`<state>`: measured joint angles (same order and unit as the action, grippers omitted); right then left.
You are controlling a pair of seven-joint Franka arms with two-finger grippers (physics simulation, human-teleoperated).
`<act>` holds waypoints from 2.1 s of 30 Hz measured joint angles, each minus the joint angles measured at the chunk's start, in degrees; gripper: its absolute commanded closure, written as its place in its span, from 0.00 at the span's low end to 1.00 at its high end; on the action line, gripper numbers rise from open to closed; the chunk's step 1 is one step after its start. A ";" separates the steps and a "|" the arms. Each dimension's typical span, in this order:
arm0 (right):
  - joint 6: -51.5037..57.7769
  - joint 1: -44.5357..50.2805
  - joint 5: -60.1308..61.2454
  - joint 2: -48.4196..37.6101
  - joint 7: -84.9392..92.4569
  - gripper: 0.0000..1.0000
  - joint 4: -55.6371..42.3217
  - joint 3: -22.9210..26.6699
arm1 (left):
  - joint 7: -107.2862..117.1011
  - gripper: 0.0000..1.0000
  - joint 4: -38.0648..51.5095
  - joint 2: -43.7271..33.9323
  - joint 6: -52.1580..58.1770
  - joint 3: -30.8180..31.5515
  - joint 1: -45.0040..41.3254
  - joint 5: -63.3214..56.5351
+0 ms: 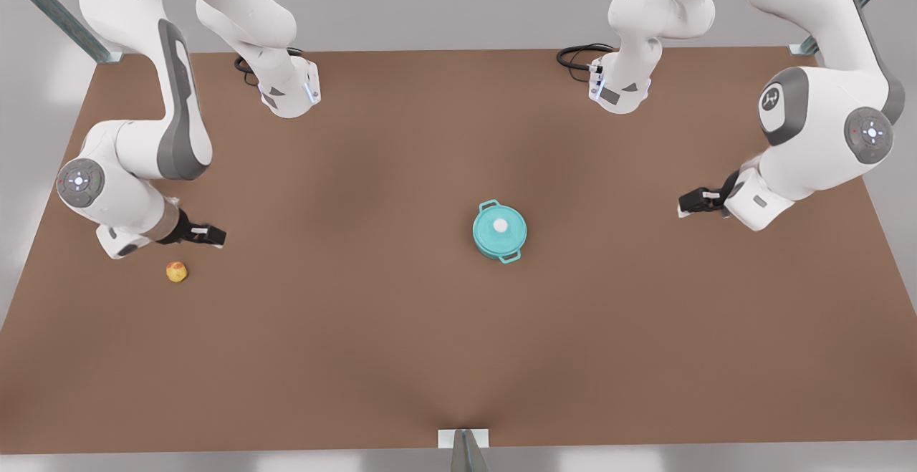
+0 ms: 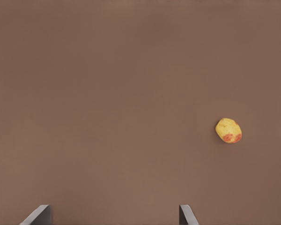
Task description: Open the pot lid and put the potato into the pot
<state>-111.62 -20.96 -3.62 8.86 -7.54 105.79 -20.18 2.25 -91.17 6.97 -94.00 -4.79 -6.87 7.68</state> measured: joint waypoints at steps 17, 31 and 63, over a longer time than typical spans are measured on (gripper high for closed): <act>-19.83 -12.81 -12.56 11.00 15.73 0.00 7.76 -5.58 | 21.68 0.00 18.26 29.55 -9.77 19.17 -23.95 -13.29; -24.26 -26.66 -28.36 29.82 25.88 0.00 -0.80 -14.68 | 44.18 0.00 -10.28 23.83 -35.62 19.17 -22.02 -20.72; -29.82 -42.45 -43.28 33.89 30.73 0.05 7.96 -21.54 | 55.33 0.55 16.57 45.02 -37.95 18.16 -3.95 -24.44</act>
<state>-141.44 -63.41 -46.90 42.75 23.20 113.75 -41.72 57.58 -74.60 51.99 -131.95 13.37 -10.83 -16.76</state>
